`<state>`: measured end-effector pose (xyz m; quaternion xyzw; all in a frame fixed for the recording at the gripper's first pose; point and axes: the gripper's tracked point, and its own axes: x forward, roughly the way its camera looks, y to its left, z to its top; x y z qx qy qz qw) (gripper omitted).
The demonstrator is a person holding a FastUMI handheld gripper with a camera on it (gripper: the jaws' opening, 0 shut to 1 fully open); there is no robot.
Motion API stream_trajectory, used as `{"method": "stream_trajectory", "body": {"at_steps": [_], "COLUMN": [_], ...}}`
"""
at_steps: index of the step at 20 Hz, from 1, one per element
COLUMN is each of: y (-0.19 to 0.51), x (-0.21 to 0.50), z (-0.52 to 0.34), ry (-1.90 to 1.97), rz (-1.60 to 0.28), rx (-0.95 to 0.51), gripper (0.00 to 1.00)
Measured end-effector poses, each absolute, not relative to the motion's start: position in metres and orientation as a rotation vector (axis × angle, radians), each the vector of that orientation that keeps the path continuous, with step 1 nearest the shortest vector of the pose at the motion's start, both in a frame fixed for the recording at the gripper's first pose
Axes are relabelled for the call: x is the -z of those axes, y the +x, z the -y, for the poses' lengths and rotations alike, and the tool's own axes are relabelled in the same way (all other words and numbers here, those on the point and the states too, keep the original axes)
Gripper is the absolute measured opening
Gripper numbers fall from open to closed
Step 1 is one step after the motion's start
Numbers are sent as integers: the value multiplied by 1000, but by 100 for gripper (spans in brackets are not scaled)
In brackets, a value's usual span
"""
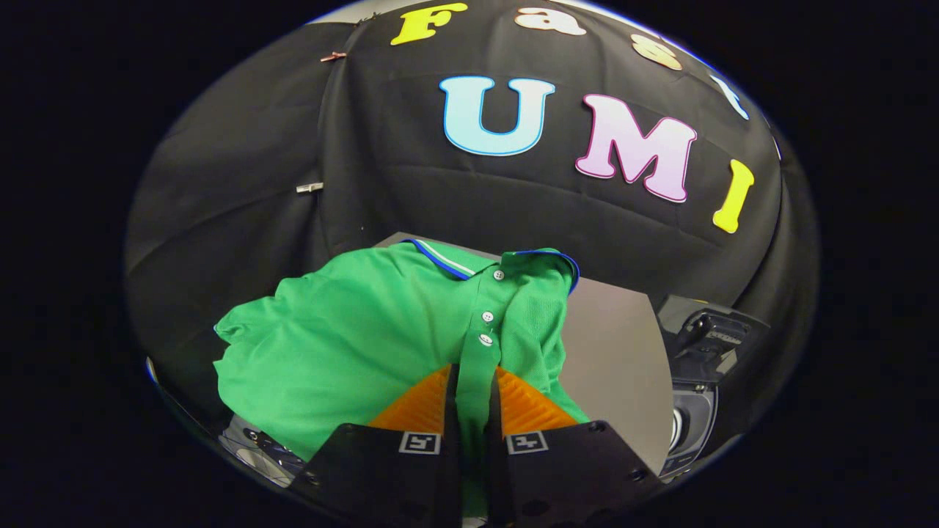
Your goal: Put the clothes into the washing machine and then close the washing machine lid.
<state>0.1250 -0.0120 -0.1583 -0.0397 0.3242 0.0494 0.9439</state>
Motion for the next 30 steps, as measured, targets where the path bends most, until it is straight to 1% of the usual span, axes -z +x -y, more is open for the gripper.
{"method": "stream_trajectory", "body": {"at_steps": [3, 11, 13, 14, 18, 21, 25, 30], "y": [125, 121, 113, 108, 90, 91, 91, 93], "x": [154, 112, 102, 97, 80, 56, 33, 41], "z": [10, 13, 17, 20, 55, 94, 137, 184], "ry": [-83, -8, 34, 45, 105, 112, 140, 133], "rz": [-698, -639, -631, -629, -645, -616, -587, -563], "rx": [-108, -165, -172, -184, -198, -188, -219, -238], "gripper": [18, 18, 5, 5, 5, 5, 5, 5]}}
